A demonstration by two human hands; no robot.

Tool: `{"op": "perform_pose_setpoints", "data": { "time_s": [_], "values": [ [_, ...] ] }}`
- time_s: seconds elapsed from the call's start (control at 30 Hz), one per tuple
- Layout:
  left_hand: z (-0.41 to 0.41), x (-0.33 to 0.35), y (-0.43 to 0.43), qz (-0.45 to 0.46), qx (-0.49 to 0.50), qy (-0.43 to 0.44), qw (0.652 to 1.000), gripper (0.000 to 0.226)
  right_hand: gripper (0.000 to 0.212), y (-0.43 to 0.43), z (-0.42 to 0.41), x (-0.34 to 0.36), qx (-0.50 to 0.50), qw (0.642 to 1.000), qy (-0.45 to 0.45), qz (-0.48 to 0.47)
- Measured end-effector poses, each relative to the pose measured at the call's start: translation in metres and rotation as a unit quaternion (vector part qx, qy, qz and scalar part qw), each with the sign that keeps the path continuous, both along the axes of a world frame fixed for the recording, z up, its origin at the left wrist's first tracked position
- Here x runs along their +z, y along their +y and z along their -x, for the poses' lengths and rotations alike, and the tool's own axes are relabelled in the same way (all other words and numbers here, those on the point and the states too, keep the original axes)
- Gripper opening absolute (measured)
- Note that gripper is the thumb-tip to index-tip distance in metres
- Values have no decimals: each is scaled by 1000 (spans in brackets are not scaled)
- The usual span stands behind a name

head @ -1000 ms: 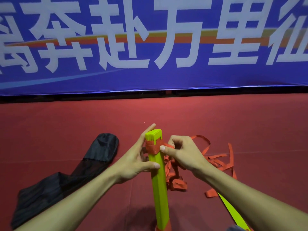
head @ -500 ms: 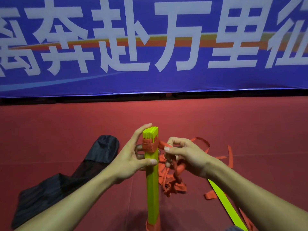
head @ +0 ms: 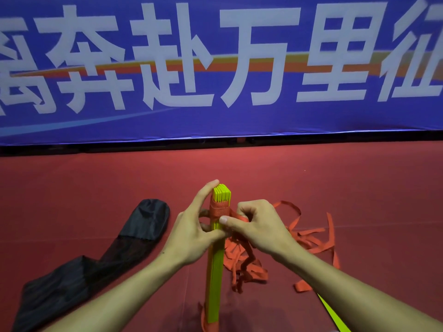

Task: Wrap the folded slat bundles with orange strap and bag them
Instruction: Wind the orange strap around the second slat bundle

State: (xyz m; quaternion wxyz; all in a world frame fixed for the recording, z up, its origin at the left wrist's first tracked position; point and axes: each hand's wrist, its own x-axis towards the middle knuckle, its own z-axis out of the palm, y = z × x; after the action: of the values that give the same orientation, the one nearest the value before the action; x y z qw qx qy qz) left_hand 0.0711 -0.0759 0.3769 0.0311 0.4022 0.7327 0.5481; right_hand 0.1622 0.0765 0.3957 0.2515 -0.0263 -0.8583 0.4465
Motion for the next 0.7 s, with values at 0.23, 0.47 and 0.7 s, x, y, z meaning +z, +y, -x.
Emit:
{"op": "perform_pose_setpoints", "data": {
  "time_s": [0.23, 0.47, 0.7],
  "values": [
    [-1, -1, 1, 19, 28, 40, 999, 101, 65, -10, -3, 5, -34, 999, 16, -31],
    [-2, -1, 3, -40, -59, -71, 995, 112, 63, -5, 4, 1, -71, 996, 39, -45],
    [8, -9, 4, -57, -62, -128, 988, 99, 48, 2, 3, 4, -67, 998, 20, -1]
  ]
}}
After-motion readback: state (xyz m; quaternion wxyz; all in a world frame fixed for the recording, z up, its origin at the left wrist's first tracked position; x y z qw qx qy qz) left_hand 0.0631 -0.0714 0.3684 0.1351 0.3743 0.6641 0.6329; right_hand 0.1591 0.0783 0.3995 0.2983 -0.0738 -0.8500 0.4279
